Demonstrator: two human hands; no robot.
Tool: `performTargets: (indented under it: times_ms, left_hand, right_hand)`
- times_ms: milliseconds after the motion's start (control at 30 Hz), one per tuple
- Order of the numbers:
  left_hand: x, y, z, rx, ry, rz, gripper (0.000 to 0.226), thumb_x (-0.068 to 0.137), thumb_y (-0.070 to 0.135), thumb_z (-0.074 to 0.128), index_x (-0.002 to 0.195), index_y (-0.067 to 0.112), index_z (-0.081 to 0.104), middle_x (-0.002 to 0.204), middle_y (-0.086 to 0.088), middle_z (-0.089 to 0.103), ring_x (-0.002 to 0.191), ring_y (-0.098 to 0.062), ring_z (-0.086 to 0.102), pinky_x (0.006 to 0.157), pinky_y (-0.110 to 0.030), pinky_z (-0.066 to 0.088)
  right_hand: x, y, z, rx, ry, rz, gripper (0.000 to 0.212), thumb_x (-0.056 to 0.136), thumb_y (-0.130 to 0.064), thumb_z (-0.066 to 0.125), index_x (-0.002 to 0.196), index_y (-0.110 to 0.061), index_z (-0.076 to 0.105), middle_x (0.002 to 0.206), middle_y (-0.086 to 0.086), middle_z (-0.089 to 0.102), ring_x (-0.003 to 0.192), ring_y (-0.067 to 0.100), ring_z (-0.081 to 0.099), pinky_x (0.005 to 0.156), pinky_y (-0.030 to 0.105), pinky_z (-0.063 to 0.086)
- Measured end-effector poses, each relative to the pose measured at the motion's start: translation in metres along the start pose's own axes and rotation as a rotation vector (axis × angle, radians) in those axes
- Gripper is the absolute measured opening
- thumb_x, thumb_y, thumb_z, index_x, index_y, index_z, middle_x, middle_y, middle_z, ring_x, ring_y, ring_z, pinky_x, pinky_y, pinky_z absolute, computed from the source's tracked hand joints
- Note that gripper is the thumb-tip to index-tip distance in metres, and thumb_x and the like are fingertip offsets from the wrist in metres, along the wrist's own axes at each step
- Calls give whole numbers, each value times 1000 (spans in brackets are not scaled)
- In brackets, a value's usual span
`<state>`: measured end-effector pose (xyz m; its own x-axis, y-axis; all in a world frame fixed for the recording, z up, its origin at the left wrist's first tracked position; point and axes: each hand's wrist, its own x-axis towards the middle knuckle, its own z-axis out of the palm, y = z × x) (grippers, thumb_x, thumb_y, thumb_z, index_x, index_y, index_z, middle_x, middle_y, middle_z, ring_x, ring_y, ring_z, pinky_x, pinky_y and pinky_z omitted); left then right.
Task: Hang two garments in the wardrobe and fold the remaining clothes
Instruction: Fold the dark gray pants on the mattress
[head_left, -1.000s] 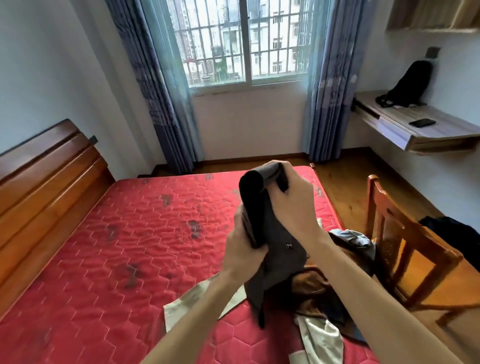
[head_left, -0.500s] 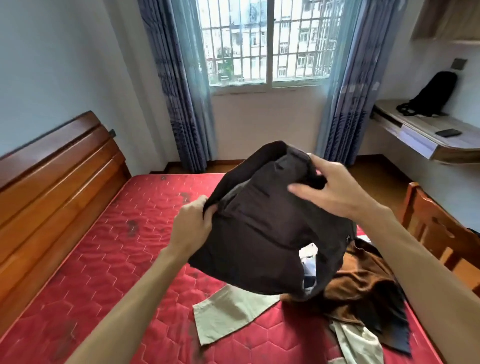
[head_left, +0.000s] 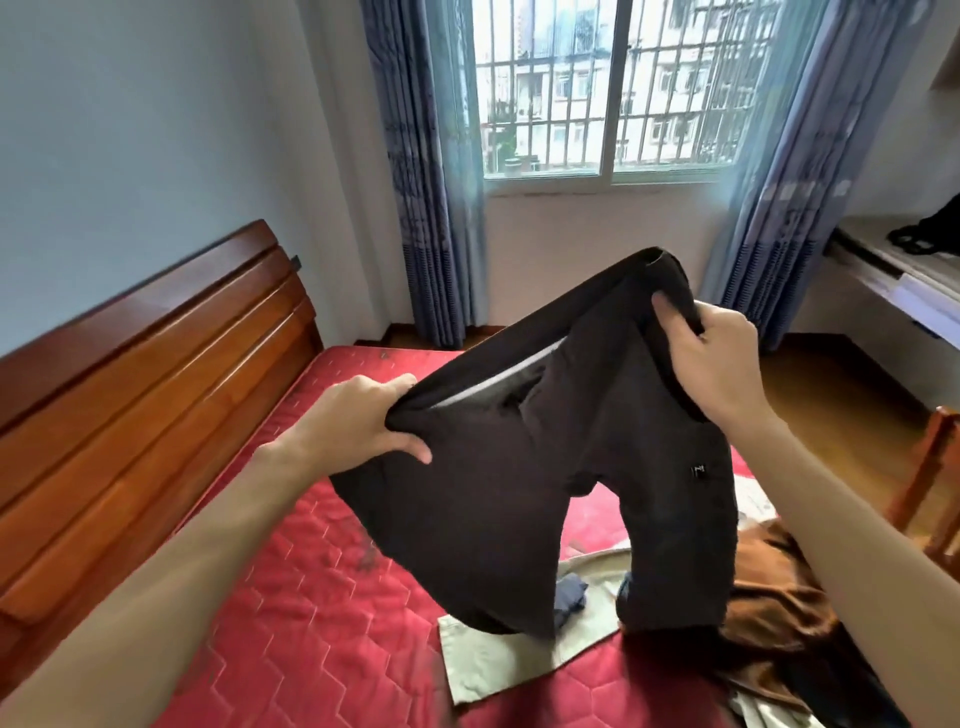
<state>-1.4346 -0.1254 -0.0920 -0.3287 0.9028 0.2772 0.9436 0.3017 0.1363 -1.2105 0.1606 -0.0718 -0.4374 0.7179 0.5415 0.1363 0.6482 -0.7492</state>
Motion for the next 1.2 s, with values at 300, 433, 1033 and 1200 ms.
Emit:
performTargets:
  times_ms: [300, 433, 1033, 1200]
  left_hand:
    - [23, -2, -60, -650, -152, -473, 13, 95, 18, 65, 95, 11, 76, 95, -7, 77, 84, -18, 72, 76, -25, 57]
    - [51, 15, -108, -1041, -183, -816, 19, 90, 15, 64, 79, 2, 72, 76, -14, 72, 62, -23, 66, 65, -29, 55]
    - [74, -34, -124, -513, -80, -736, 26, 83, 27, 75, 66, 9, 66, 57, -4, 60, 50, -12, 55, 55, -24, 45]
    - [77, -46, -115, -131, -21, -469, 12, 95, 15, 62, 102, 20, 53, 86, 5, 64, 83, -15, 62, 71, -28, 46]
  right_hand:
    - [46, -22, 25, -107, -10, -138, 26, 98, -27, 55, 96, -6, 71, 85, 10, 70, 83, 30, 61, 70, 32, 38]
    - [60, -69, 38, -5, 68, -149, 28, 94, -27, 57, 76, -6, 63, 62, 1, 55, 69, 25, 52, 61, 27, 24]
    - [146, -55, 67, -122, -127, -229, 24, 99, -23, 57, 106, -3, 67, 106, 18, 71, 102, 37, 62, 71, 24, 28]
    - [147, -57, 65, 22, -64, -279, 28, 97, -18, 60, 124, -22, 65, 115, 1, 70, 107, 20, 60, 87, 17, 35]
